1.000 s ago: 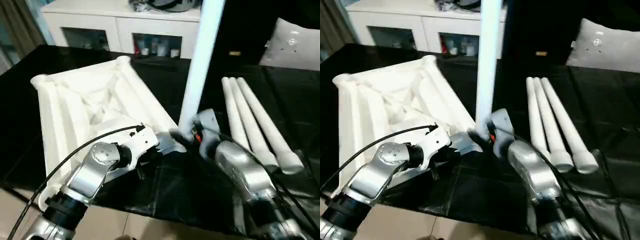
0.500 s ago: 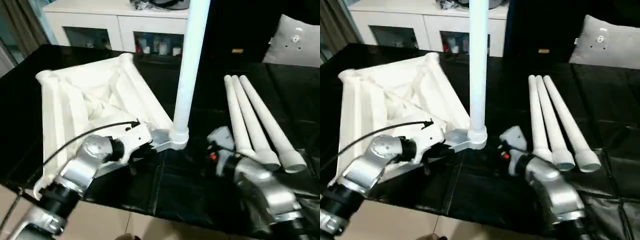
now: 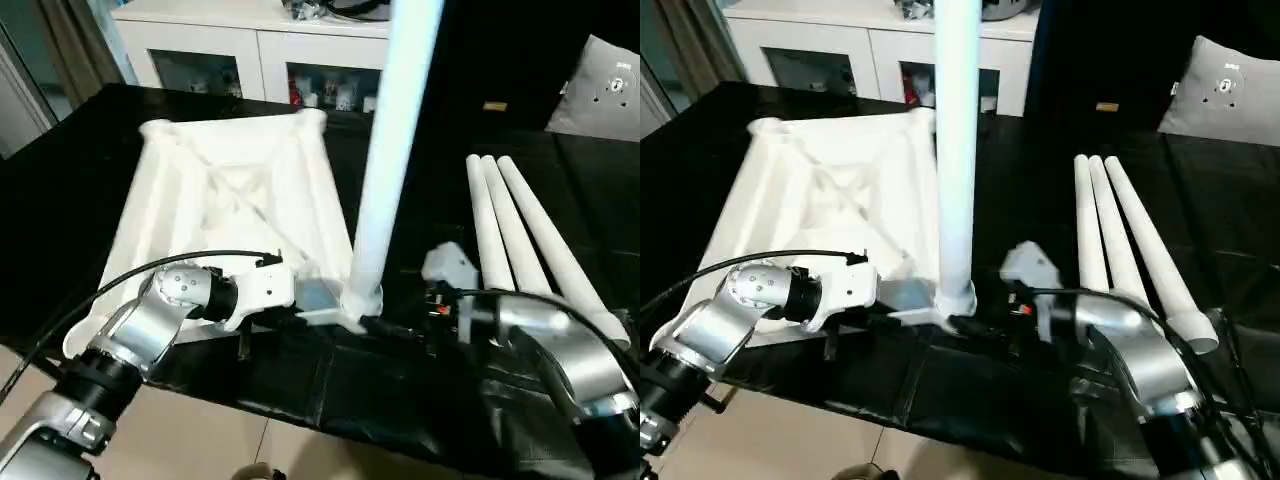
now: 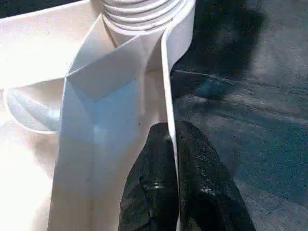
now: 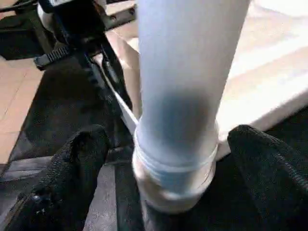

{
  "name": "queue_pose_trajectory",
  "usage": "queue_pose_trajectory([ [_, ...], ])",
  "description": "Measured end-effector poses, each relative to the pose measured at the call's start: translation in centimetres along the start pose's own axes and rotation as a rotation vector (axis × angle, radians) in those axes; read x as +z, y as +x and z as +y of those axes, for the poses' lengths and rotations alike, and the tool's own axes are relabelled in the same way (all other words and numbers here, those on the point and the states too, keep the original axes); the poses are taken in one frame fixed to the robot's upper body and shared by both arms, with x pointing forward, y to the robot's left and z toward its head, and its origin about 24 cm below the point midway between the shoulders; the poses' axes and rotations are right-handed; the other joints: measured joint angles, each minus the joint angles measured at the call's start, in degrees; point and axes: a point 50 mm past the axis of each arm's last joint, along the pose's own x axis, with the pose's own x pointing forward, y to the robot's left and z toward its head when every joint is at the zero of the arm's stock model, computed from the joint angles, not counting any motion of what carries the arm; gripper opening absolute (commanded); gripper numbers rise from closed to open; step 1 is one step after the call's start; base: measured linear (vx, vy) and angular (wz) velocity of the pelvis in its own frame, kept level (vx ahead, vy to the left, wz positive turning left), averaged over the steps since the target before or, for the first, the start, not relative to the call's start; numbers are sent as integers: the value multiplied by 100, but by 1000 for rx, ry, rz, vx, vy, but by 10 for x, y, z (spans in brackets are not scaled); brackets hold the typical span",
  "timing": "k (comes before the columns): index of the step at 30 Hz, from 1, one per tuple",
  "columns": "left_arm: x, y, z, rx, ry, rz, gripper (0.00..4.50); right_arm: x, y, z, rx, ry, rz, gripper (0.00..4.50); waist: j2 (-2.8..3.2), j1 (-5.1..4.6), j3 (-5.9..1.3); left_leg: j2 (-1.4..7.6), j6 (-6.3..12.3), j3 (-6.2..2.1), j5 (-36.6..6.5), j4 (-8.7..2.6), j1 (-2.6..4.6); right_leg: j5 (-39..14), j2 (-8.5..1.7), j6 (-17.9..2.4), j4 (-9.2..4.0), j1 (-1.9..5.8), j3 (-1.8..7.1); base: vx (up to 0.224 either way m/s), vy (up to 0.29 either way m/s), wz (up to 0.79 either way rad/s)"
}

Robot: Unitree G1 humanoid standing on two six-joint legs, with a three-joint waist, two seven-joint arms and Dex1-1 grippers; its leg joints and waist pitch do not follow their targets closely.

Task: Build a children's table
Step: Rotate leg to tighten

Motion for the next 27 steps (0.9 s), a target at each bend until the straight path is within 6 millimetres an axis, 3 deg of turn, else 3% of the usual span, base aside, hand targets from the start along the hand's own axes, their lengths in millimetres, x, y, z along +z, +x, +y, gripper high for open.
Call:
queue_pose_trajectory([
  [9,2,1,-2,-34,30,-5,0,-3,9,1,26,11,20,358,-3,11,-2,0,7,0,-3,17,-8,4,-2,-3,4,0,-1,0,0,0],
  [11,2,1,-2,-34,36,-4,0,-6,9,0,24,23,27,358,-3,11,-2,0,7,0,-4,18,-9,4,-2,-3,4,0,-1,0,0,0],
  [12,2,1,-2,-35,38,-3,0,-8,9,0,24,29,32,323,-3,11,-2,0,7,0,-4,18,-10,4,-2,-2,4,-1,-1,0,0,0],
  [15,2,1,-2,-37,40,0,0,-8,10,0,30,29,32,315,-4,12,-2,2,7,0,-3,19,-10,4,-2,-2,7,-1,-3,0,0,0],
  [16,2,1,-2,-37,40,0,0,-8,10,0,31,29,32,290,-3,11,-2,2,8,0,-3,20,-10,4,-2,-2,8,-1,-3,0,0,0],
  [27,0,0,-2,-35,17,-3,0,-12,13,5,19,79,9,270,-6,-5,-8,6,8,0,-3,22,-7,4,-1,-2,12,-1,-4,0,0,0],
])
